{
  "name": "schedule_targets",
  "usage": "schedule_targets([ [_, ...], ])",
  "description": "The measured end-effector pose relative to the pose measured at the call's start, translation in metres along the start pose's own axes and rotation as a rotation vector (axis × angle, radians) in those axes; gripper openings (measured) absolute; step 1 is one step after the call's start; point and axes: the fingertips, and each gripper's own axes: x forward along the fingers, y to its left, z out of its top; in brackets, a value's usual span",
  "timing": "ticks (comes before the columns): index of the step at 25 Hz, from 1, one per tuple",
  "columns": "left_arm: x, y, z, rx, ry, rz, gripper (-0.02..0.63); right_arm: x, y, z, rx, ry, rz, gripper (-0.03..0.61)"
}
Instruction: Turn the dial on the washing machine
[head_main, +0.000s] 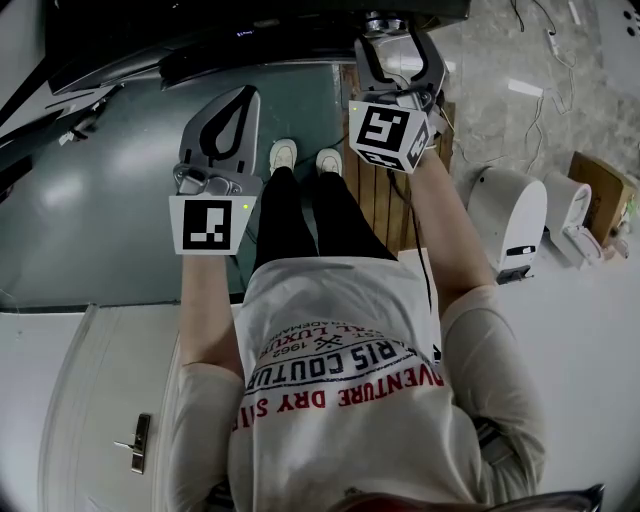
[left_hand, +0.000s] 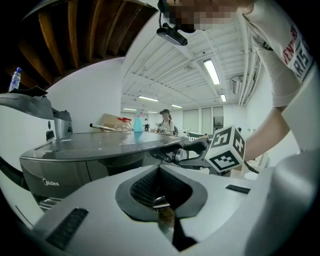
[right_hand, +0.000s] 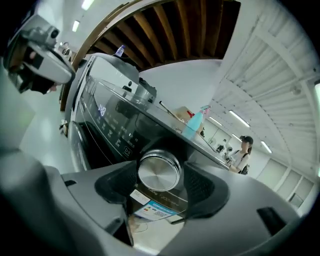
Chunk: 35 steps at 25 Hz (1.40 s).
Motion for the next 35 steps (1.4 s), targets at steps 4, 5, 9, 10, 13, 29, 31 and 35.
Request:
schedule_targets([
  [4, -0.001, 0.000, -0.002, 0.001, 0.010, 0.003, 0.015, 0.001, 0.001, 0.000, -0.088, 0.007, -0.009, 0.297],
  [5, -0.001, 0.001, -0.002, -0.004, 0.009, 0.006, 0.015, 0.001, 0.002, 0.000, -0.093, 0.007, -0.007, 0.282],
  [9, -0.002, 0.001, -0.002, -0.006, 0.003, 0.012, 0.015, 0.000, 0.001, -0.001, -0.009, 0.018, 0.011, 0.279],
  [10, -0.002, 0.001, -0.003, -0.002, 0.003, 0.011, 0.015, 0.000, 0.000, -0.001, 0.029, 0.021, 0.019, 0.279],
  [13, -0.003, 0.001, -0.003, 0.003, 0.008, 0.013, 0.015, 0.000, -0.002, 0.000, 0.121, 0.022, 0.036, 0.278],
  [29, -0.003, -0.001, -0.002, 0.005, 0.011, 0.020, 0.015, -0.001, -0.004, 0.003, 0.239, -0.013, 0.086, 0.282],
  [31, -0.002, -0.001, 0.000, 0.006, 0.002, 0.021, 0.015, -0.004, 0.000, 0.004, 0.176, -0.017, 0.082, 0.285],
  [35, -0.003, -0.001, 0.001, 0.020, 0.003, 0.026, 0.015, -0.005, 0.008, 0.004, 0.034, -0.026, 0.068, 0.295],
])
